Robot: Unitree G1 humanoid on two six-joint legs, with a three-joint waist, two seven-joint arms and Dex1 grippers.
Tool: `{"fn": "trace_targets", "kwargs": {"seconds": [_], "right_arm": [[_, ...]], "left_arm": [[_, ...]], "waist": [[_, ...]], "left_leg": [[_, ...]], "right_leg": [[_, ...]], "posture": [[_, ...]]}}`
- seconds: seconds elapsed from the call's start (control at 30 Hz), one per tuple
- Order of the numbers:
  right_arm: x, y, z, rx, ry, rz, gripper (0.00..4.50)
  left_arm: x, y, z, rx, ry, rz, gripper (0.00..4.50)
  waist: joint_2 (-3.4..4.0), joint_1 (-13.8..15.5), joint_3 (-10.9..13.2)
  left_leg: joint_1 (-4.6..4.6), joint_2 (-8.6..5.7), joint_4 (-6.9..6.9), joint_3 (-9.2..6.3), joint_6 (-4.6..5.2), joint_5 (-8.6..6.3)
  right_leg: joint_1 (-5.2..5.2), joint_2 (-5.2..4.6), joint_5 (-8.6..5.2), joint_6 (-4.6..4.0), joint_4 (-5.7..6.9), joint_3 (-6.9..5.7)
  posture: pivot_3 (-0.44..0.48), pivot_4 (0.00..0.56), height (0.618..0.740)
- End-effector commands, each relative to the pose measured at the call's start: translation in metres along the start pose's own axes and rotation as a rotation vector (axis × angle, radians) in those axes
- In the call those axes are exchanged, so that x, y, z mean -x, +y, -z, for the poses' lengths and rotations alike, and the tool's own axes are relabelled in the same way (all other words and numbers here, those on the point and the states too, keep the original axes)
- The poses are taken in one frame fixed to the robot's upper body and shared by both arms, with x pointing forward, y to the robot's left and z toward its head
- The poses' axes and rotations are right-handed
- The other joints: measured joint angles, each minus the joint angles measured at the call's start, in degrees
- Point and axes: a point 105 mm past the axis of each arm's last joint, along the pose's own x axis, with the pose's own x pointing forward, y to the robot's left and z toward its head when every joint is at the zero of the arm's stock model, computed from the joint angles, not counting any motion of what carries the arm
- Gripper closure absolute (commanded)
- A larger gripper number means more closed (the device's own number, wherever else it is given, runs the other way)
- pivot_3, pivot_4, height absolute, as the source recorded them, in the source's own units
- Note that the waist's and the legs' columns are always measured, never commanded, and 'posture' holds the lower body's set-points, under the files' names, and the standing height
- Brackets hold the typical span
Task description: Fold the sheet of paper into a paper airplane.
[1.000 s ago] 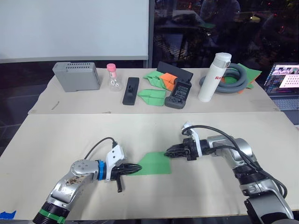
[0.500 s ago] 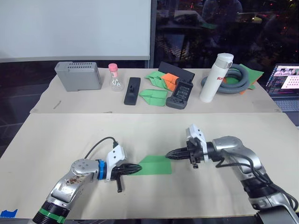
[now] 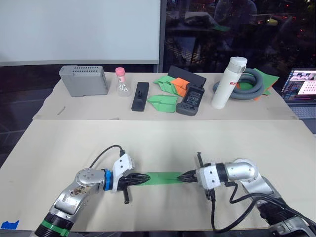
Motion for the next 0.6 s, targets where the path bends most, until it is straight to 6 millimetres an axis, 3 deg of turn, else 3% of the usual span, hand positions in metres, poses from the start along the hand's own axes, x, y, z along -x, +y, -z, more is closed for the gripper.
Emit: {"fn": "trace_targets", "kwargs": {"seconds": [0.03, 0.27, 0.33, 0.5, 0.6], "right_arm": [[0.004, 0.008, 0.006, 0.051, 0.024, 0.007, 4.47], [0.001, 0.020, 0.017, 0.014, 0.050, -0.004, 4.47], [-0.001, 0.019, 0.018, 0.001, 0.050, 0.001, 4.47], [-0.003, 0.017, 0.020, 0.006, 0.065, 0.009, 4.47], [-0.004, 0.018, 0.021, 0.004, 0.066, 0.005, 4.47]], "left_arm": [[0.000, -0.005, 0.019, 0.040, 0.076, 0.008, 4.50], [0.002, -0.003, 0.015, 0.049, 0.055, 0.004, 4.50], [0.004, 0.001, 0.007, 0.058, 0.012, -0.008, 4.50], [0.014, 0.036, -0.022, 0.006, -0.161, -0.136, 4.50], [0.011, 0.037, -0.039, 0.041, -0.227, -0.105, 4.50]], "waist": [[0.00, 0.07, 0.00], [0.00, 0.24, 0.00], [0.00, 0.20, 0.00], [-0.03, 0.22, 0.01], [-0.04, 0.17, 0.02]], "left_leg": [[0.00, 0.00, 0.00, 0.00, 0.00, 0.00], [0.13, 0.03, 0.00, 0.00, 0.10, -0.06], [0.30, 0.07, 0.00, 0.00, 0.39, -0.23], [0.59, 0.17, -0.01, -0.07, 0.42, -0.25], [0.59, 0.17, 0.00, -0.09, 0.37, -0.22]], "right_leg": [[0.00, 0.01, 0.00, 0.00, 0.00, 0.02], [0.18, 0.03, -0.01, -0.01, -0.04, 0.06], [0.38, 0.06, -0.01, -0.02, -0.08, 0.06], [0.75, 0.12, -0.03, -0.05, -0.28, 0.01], [0.77, 0.15, -0.02, -0.06, -0.28, 0.02]], "posture": [[0.000, 0.150, 0.740], [0.000, 0.150, 0.740], [0.000, 0.150, 0.740], [0.000, 0.150, 0.740], [0.000, 0.150, 0.740]]}}
